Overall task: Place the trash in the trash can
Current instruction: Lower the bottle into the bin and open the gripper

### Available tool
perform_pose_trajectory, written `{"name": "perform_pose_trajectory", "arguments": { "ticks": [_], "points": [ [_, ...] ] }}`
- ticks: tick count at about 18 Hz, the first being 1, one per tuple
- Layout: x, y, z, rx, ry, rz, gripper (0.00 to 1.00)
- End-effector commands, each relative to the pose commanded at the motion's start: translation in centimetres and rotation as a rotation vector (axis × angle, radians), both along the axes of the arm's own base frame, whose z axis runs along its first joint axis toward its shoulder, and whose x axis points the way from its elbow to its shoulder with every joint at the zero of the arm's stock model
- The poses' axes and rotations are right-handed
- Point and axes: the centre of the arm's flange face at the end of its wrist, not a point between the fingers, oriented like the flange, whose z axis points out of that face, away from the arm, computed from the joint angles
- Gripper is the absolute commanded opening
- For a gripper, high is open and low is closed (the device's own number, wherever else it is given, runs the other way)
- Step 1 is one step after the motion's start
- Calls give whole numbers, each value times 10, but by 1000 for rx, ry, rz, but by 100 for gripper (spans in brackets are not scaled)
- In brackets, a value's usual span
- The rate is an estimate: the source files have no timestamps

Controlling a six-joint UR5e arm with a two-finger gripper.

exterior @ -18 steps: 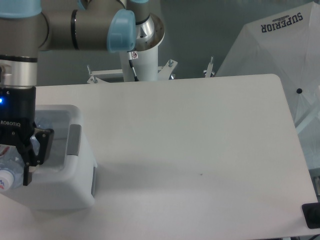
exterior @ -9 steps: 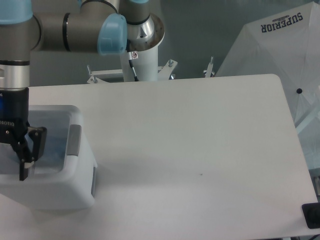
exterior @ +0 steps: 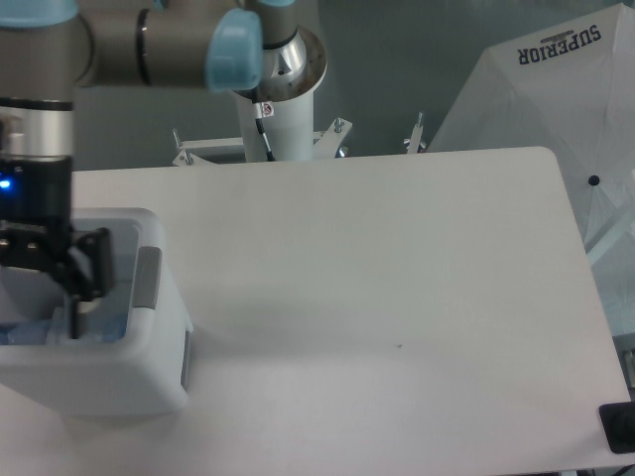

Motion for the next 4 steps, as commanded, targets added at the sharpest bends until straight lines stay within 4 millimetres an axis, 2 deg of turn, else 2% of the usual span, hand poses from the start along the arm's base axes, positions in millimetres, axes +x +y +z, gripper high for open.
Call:
{"name": "perform_pose_trajectory", "arguments": {
  "ticks": [3,4],
  "points": [
    [-37,-13,-2,-11,15,39,100],
    [-44,-15,-2,-16,21,39,100]
  ]
}}
